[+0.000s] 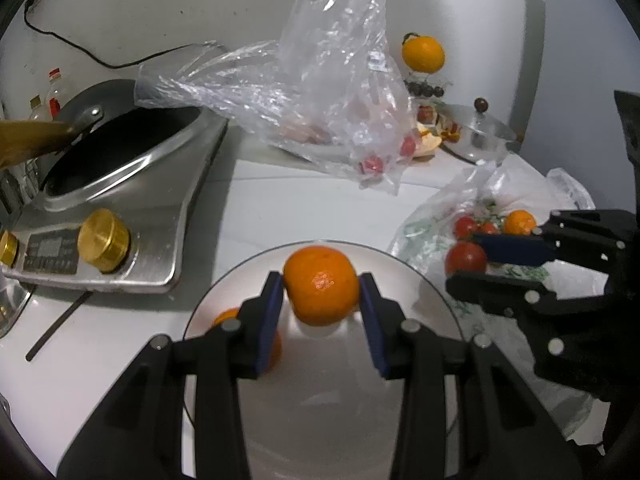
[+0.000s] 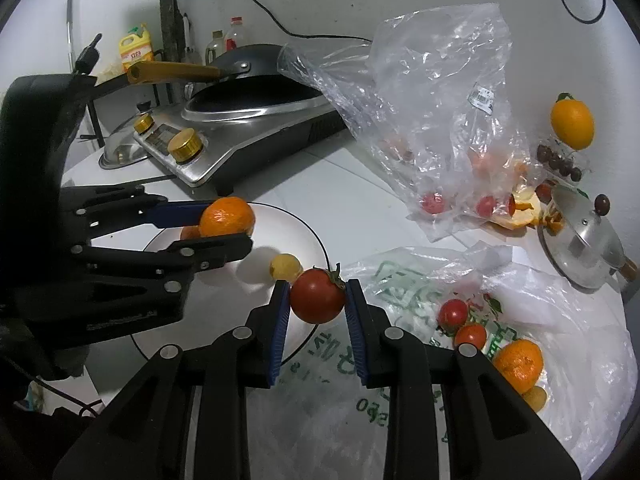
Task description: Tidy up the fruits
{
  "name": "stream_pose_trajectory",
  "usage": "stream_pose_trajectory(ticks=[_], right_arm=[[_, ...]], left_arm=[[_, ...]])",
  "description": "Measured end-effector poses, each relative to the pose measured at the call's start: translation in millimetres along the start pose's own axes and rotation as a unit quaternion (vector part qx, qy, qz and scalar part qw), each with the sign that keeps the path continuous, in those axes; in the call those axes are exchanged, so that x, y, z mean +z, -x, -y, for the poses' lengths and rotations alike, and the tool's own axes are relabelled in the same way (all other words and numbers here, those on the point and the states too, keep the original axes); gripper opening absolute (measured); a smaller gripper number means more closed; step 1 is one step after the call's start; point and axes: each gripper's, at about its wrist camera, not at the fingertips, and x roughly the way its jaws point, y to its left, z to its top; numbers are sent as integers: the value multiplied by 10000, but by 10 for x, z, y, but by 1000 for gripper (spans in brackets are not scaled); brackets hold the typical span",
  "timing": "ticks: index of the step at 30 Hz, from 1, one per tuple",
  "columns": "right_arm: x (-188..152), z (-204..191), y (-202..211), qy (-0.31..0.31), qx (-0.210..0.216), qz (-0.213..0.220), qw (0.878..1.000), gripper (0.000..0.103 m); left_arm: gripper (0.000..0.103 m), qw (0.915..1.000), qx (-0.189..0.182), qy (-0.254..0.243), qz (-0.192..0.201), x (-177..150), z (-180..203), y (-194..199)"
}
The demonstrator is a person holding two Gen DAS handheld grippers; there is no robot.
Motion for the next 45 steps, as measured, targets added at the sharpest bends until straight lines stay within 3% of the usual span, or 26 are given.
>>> stream_pose_trajectory(ticks=[15, 33, 39, 42, 45], right_arm=[[2, 111, -189, -212, 85, -135, 9996, 30], [47, 24, -172, -102, 77, -140, 9998, 30], [81, -52, -136, -5, 45, -148, 9999, 30], [103, -109, -132, 45, 40, -153, 9999, 30], [120, -179, -143, 92, 64, -173, 9998, 30]], left_arm=[[39, 9995, 93, 127, -265, 78, -137, -335], [42, 9982, 96, 81, -578, 82, -130, -439], [44, 9993, 19, 189, -327, 97, -168, -241], [55, 9996, -24, 245, -150, 83, -205, -86], [55, 9996, -4, 281, -39, 47, -257, 45]])
